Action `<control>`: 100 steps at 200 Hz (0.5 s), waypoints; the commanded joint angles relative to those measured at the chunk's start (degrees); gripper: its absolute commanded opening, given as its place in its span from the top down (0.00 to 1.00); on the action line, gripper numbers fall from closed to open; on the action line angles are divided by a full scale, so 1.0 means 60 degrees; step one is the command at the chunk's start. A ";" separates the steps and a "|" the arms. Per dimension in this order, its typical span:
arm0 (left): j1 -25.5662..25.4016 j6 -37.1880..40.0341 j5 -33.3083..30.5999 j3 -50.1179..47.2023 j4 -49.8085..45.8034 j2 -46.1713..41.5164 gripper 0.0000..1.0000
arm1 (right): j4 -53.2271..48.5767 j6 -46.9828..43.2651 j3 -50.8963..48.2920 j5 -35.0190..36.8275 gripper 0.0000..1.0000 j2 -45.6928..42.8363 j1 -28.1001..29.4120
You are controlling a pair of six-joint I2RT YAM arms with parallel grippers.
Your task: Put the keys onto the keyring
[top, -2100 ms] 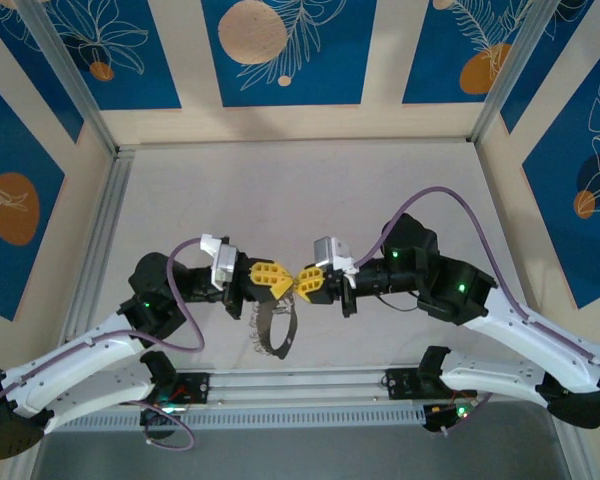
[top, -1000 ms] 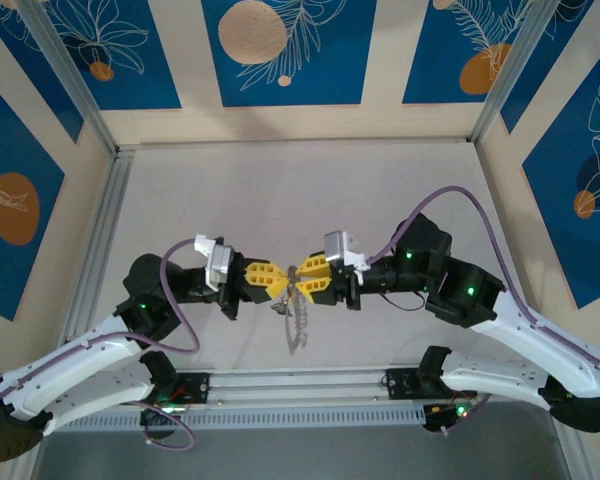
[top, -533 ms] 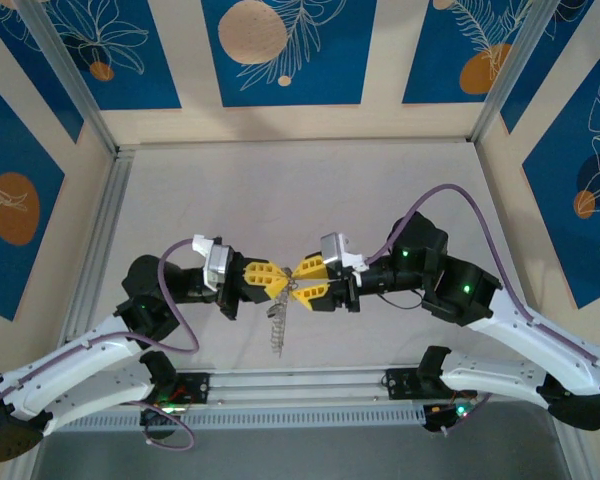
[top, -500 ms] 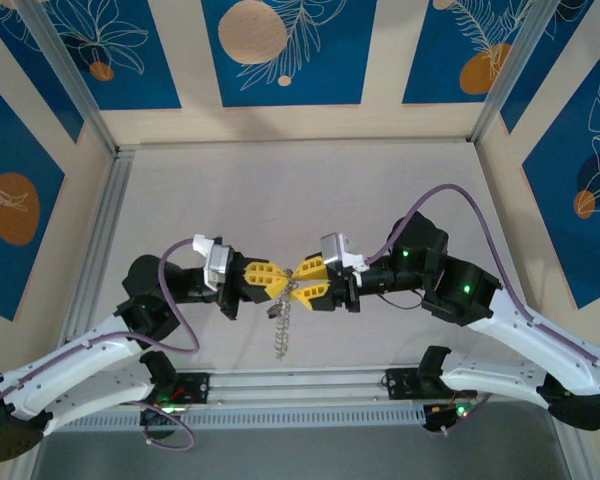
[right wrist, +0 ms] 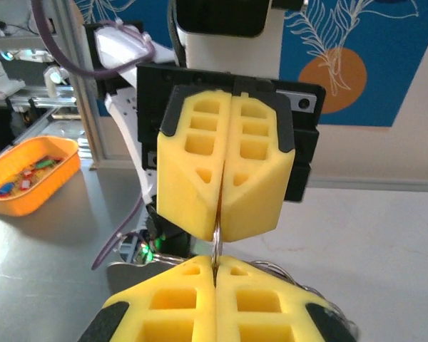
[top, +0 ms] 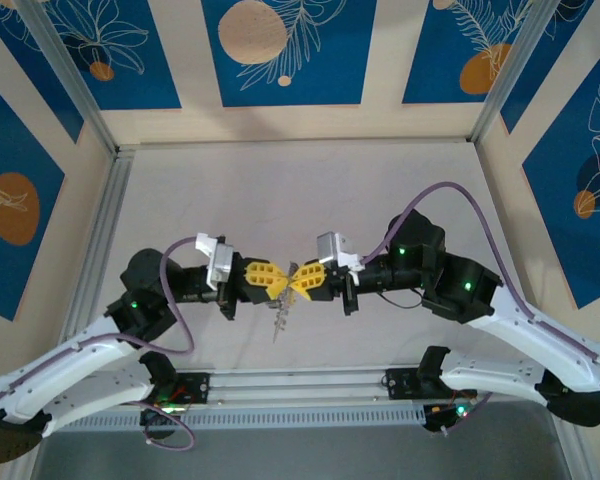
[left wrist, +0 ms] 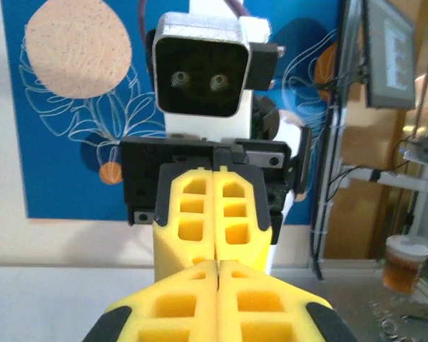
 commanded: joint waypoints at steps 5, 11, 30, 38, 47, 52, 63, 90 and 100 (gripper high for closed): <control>0.0027 0.2013 -0.1263 0.2342 -0.5373 -0.0284 0.59 | -0.2127 -0.1083 0.1260 0.1521 1.00 0.0212 0.0198; 0.0029 0.2331 -0.1565 0.2846 -0.6274 -0.0194 0.53 | -0.2566 -0.1199 0.1516 0.1830 1.00 0.0349 0.0216; 0.0014 0.3006 -0.2327 0.4051 -0.8601 0.0243 0.31 | -0.3582 -0.1390 0.2304 0.2728 1.00 0.0832 0.0388; 0.0014 0.3122 -0.2574 0.4317 -0.9139 0.0412 0.31 | -0.3892 -0.1412 0.2591 0.2891 1.00 0.1026 0.0424; 0.0014 0.3209 -0.2776 0.4509 -0.9515 0.0568 0.31 | -0.4258 -0.1405 0.2939 0.2990 1.00 0.1248 0.0463; 0.0014 0.3223 -0.2844 0.4534 -0.9614 0.0626 0.31 | -0.4513 -0.1406 0.3122 0.3038 1.00 0.1377 0.0481; -0.0005 0.3275 -0.2878 0.4544 -0.9717 0.0746 0.32 | -0.4985 -0.1391 0.3521 0.3128 1.00 0.1640 0.0521; -0.0014 0.3287 -0.2486 0.4275 -0.9355 0.0945 0.37 | -0.6141 -0.1272 0.4554 0.3102 1.00 0.2427 0.0515; -0.0015 0.3241 -0.2342 0.4138 -0.9120 0.0966 0.39 | -0.6405 -0.1174 0.4858 0.2982 1.00 0.2680 0.0537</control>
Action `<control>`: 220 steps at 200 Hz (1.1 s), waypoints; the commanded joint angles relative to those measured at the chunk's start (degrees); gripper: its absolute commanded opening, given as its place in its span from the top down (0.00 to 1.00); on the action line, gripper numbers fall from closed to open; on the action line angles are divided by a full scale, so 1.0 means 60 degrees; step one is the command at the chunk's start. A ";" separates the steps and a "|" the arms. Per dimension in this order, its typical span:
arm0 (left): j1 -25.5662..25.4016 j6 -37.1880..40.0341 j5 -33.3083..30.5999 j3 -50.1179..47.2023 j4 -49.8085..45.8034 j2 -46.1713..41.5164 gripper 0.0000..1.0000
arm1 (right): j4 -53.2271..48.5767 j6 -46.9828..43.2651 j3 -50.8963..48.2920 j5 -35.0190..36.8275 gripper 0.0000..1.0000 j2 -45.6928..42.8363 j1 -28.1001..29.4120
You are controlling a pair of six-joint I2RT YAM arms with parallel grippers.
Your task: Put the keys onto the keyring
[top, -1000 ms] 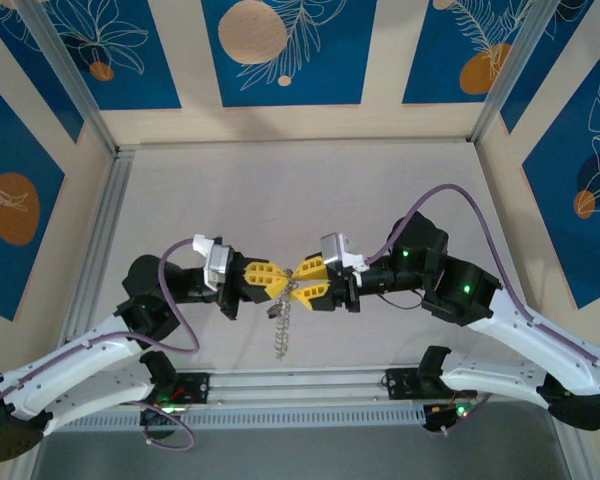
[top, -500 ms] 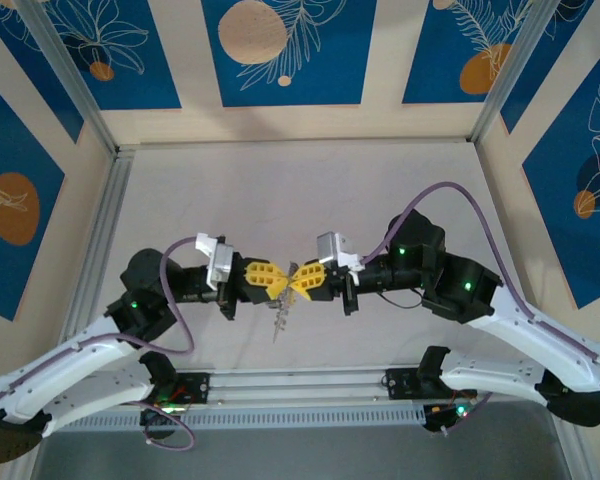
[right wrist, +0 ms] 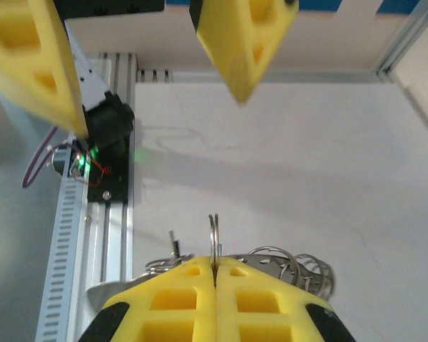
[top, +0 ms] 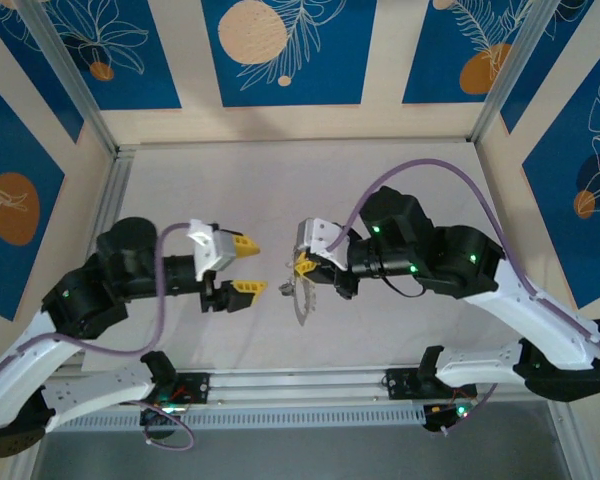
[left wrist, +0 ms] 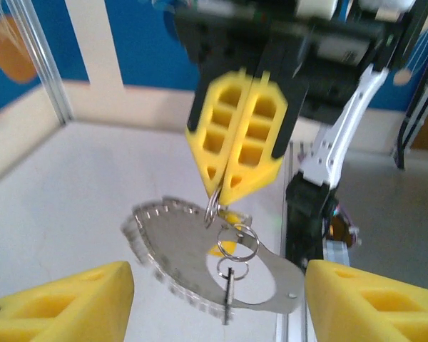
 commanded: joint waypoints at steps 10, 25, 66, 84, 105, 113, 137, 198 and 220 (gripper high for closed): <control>-0.0012 0.0201 0.0087 -0.0384 -0.0178 0.0180 0.41 | -0.1471 0.0137 0.1090 -0.0060 1.00 0.0639 0.0058; -0.0019 0.0172 0.0122 -0.0525 0.0086 0.0220 0.45 | -0.1586 0.0214 0.1258 -0.0244 1.00 0.0856 0.0060; -0.0008 0.0235 0.0196 -0.0725 0.0473 0.0439 0.50 | -0.1938 0.0281 0.1644 -0.0836 1.00 0.1348 0.0015; -0.0014 0.0237 0.0291 -0.0825 0.0684 0.0447 0.52 | -0.2119 0.0282 0.1826 -0.1009 1.00 0.1541 -0.0044; -0.0015 0.0236 0.0439 -0.0880 0.0887 0.0568 0.52 | -0.1968 0.0180 0.1758 -0.1563 1.00 0.1472 -0.0044; -0.0012 0.0227 0.0591 -0.0932 0.1030 0.0595 0.53 | -0.1851 0.0184 0.1711 -0.1724 1.00 0.1428 -0.0064; -0.0024 0.0165 0.0939 -0.1183 0.1639 0.0652 0.57 | -0.1597 0.0195 0.1551 -0.2252 1.00 0.1268 -0.0236; -0.0026 0.0135 0.1142 -0.1301 0.1962 0.0745 1.00 | -0.1083 0.0235 0.1185 -0.2703 1.00 0.1032 -0.0327; -0.0026 0.0070 0.1127 -0.1416 0.2148 0.0592 1.00 | -0.0977 0.0244 0.1069 -0.2736 1.00 0.1017 -0.0328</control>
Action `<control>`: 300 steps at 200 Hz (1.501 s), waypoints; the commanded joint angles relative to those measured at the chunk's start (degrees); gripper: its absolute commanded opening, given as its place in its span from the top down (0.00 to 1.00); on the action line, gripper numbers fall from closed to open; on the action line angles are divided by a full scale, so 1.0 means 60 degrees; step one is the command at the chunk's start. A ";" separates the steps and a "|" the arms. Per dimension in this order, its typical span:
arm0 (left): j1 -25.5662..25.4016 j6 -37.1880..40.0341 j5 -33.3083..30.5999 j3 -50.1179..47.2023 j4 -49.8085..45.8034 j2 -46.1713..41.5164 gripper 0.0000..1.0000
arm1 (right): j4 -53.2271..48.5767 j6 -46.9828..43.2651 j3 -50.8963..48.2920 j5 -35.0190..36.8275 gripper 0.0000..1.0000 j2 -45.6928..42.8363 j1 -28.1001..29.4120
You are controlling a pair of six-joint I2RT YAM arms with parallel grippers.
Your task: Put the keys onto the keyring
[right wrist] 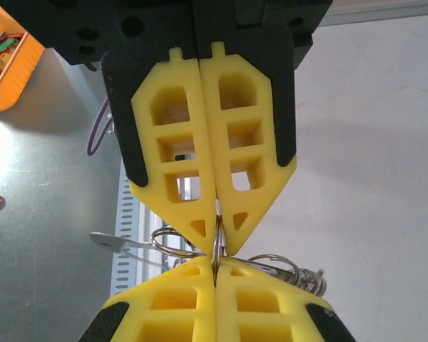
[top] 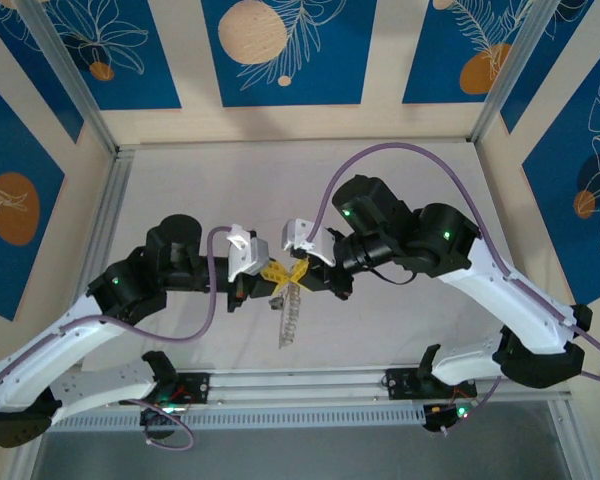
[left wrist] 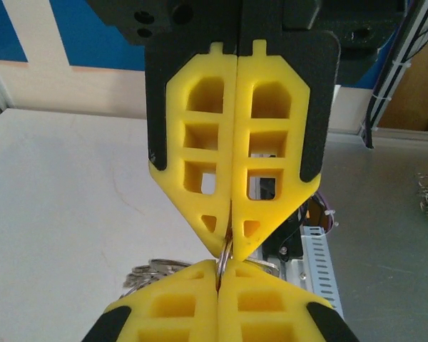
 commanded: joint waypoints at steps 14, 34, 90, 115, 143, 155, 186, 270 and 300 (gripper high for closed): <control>-0.0026 -0.0109 -0.0066 -0.0330 0.0747 -0.0211 1.00 | 0.0921 0.0147 -0.0380 -0.1031 0.85 -0.0344 0.0083; -0.0012 -0.0294 -0.0065 -0.0667 0.1183 -0.0495 1.00 | 0.1328 0.0402 -0.0961 -0.1140 0.73 -0.0686 0.0000; -0.0018 -0.0854 0.0712 -0.1186 0.2472 -0.0816 1.00 | 0.2207 0.0886 -0.2115 -0.1533 0.76 -0.1209 -0.0353; -0.0012 -0.0984 0.1037 -0.1186 0.2735 -0.0867 1.00 | 0.2515 0.0970 -0.2376 -0.1848 0.76 -0.1322 -0.0628; -0.0025 -0.1046 0.1083 -0.1339 0.2932 -0.0977 1.00 | 0.2881 0.1168 -0.2811 -0.2130 0.72 -0.1568 -0.0974; -0.0014 -0.1096 0.1033 -0.1416 0.3010 -0.1005 1.00 | 0.3129 0.1362 -0.3128 -0.2337 0.70 -0.1789 -0.1147; -0.0010 -0.1142 0.1164 -0.1481 0.3200 -0.0962 1.00 | 0.4275 0.1914 -0.4094 -0.2846 0.65 -0.2552 -0.1557; -0.0010 -0.1406 0.1279 -0.1657 0.3690 -0.1013 1.00 | 0.4994 0.2172 -0.4725 -0.4091 0.82 -0.2825 -0.1860; -0.0013 -0.1329 0.1288 -0.1658 0.3603 -0.1138 1.00 | 0.4988 0.2292 -0.4922 -0.4021 0.67 -0.3107 -0.1937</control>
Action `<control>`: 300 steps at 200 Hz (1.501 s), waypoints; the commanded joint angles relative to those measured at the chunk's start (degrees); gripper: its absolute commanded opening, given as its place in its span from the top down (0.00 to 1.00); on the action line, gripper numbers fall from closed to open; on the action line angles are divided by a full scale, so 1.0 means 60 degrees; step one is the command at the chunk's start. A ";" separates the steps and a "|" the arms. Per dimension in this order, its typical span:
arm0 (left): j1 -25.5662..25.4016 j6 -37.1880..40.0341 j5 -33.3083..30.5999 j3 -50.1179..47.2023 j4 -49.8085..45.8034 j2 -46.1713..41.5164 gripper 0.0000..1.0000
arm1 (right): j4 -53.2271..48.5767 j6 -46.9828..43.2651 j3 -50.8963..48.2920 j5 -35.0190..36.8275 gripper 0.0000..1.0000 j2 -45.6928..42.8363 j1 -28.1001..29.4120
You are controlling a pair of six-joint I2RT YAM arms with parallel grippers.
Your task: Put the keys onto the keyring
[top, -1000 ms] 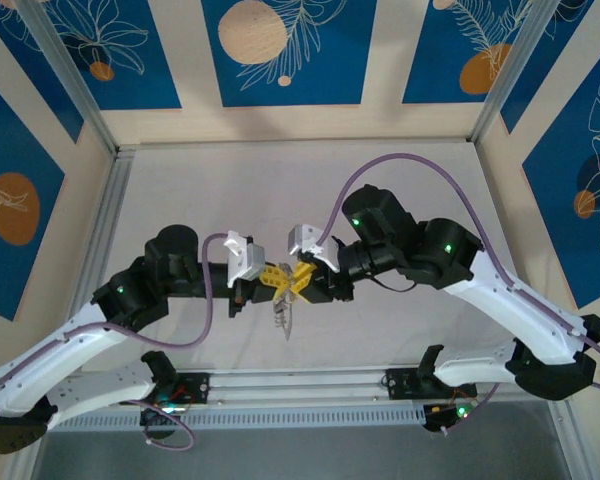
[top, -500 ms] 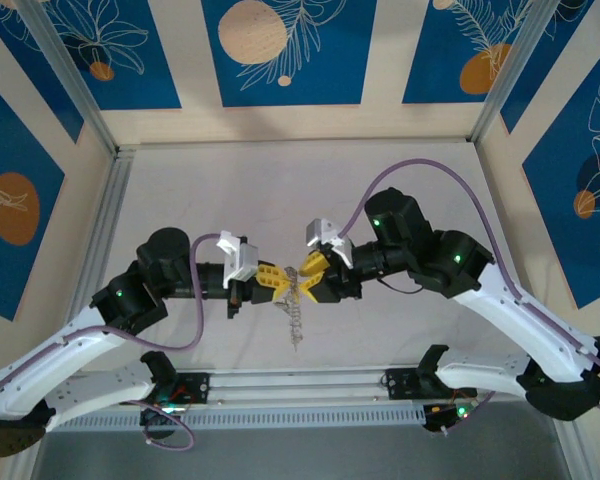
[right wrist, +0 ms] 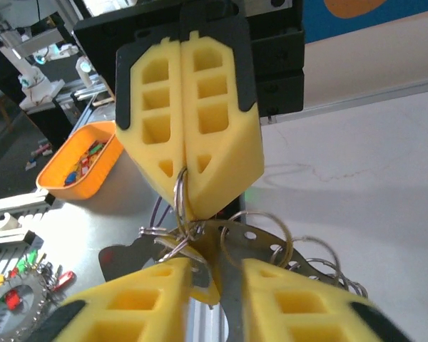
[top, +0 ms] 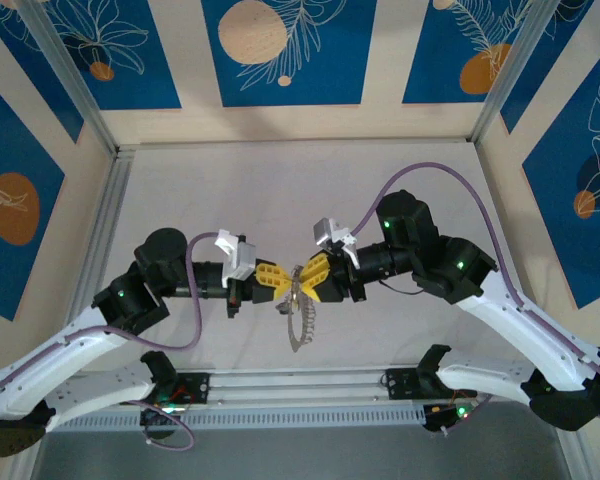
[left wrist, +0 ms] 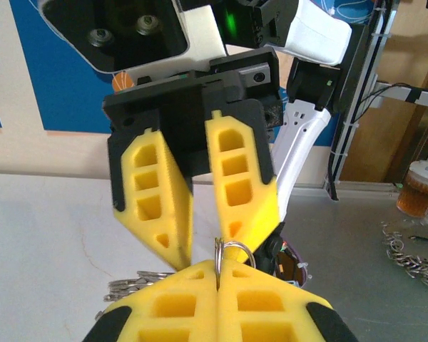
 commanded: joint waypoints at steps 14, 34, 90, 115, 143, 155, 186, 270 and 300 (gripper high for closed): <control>-0.0018 0.0048 0.0393 -0.0003 0.0451 -0.0331 1.00 | 0.0177 0.0317 -0.0253 -0.0351 0.58 -0.0515 -0.0177; -0.0008 0.0077 0.0935 -0.0071 0.0507 -0.0436 1.00 | 0.0542 0.0562 -0.0617 -0.0618 0.53 -0.0820 -0.0196; -0.0008 -0.0010 0.1424 -0.0089 0.0606 -0.0393 1.00 | 0.1954 0.1391 -0.1168 -0.1450 0.54 -0.0838 -0.0166; -0.0008 0.0004 0.1437 -0.0060 0.0622 -0.0371 1.00 | 0.2352 0.1578 -0.1096 -0.1992 0.55 -0.0630 -0.0108; -0.0012 0.0004 0.1480 -0.0059 0.0672 -0.0332 1.00 | 0.2454 0.1630 -0.1020 -0.2192 0.60 -0.0419 -0.0037; -0.0009 0.0004 0.1487 -0.0048 0.0700 -0.0319 1.00 | 0.2454 0.1605 -0.1019 -0.2185 0.61 -0.0330 0.0031; -0.0008 -0.0006 0.1436 -0.0030 0.0676 -0.0312 1.00 | 0.2283 0.1457 -0.0910 -0.2147 0.64 -0.0131 0.0267; -0.0017 -0.0098 0.1601 -0.0256 0.1110 -0.0361 1.00 | 0.2512 0.1582 -0.1008 -0.2297 0.93 0.0181 0.0378; -0.0008 -0.0199 0.1871 -0.0453 0.1621 -0.0370 1.00 | 0.2498 0.1670 -0.0939 -0.2480 1.00 0.0519 0.0378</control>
